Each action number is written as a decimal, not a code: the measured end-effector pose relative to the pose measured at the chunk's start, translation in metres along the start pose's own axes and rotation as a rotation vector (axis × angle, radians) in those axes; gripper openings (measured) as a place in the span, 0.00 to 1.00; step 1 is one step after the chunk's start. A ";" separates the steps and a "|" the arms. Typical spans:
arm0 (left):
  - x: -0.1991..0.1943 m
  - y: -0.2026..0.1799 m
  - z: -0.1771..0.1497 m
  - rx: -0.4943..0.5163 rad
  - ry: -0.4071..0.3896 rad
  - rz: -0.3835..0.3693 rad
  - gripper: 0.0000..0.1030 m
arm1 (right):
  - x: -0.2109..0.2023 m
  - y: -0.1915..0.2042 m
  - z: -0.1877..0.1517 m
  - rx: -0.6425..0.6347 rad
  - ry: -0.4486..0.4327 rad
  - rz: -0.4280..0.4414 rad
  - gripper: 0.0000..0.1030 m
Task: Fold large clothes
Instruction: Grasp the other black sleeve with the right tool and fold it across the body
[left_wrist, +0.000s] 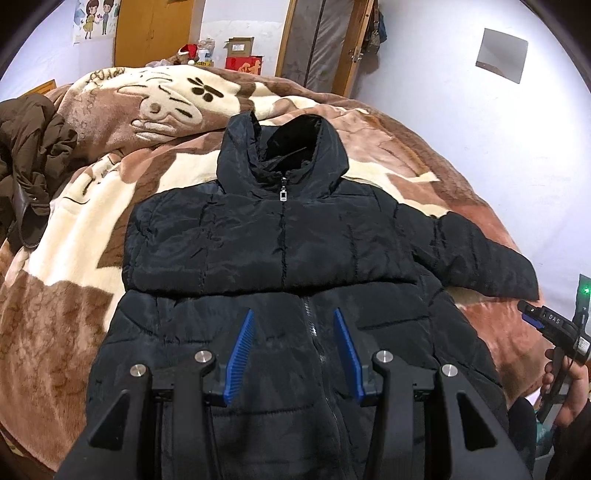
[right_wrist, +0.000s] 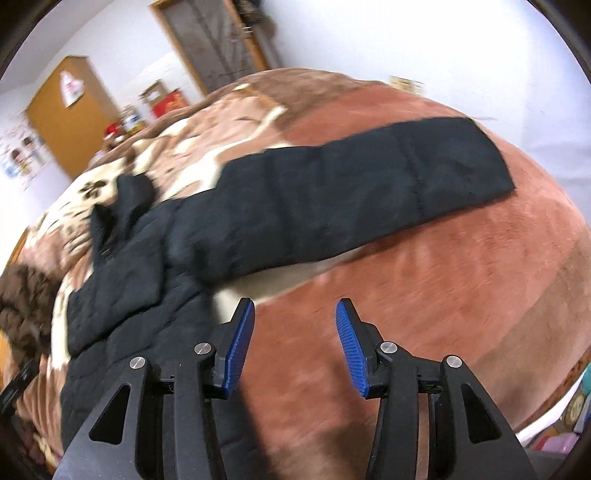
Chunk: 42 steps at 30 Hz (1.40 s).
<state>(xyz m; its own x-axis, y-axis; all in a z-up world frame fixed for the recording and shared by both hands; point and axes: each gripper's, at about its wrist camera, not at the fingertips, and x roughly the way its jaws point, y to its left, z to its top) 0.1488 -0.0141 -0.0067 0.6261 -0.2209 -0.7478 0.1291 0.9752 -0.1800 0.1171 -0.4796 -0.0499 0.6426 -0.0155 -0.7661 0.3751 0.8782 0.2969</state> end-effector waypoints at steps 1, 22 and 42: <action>0.004 0.001 0.002 0.000 0.003 0.005 0.45 | 0.006 -0.007 0.005 0.009 0.001 -0.012 0.46; 0.056 0.019 0.008 -0.044 0.079 0.061 0.45 | 0.062 -0.101 0.075 0.351 -0.107 0.014 0.20; 0.015 0.067 0.014 -0.159 -0.008 0.067 0.45 | -0.084 0.160 0.113 -0.175 -0.250 0.420 0.10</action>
<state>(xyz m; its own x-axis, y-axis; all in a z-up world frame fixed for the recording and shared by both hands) 0.1779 0.0479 -0.0213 0.6354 -0.1546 -0.7565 -0.0358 0.9728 -0.2288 0.1984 -0.3922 0.1262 0.8616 0.2602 -0.4358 -0.0529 0.8999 0.4329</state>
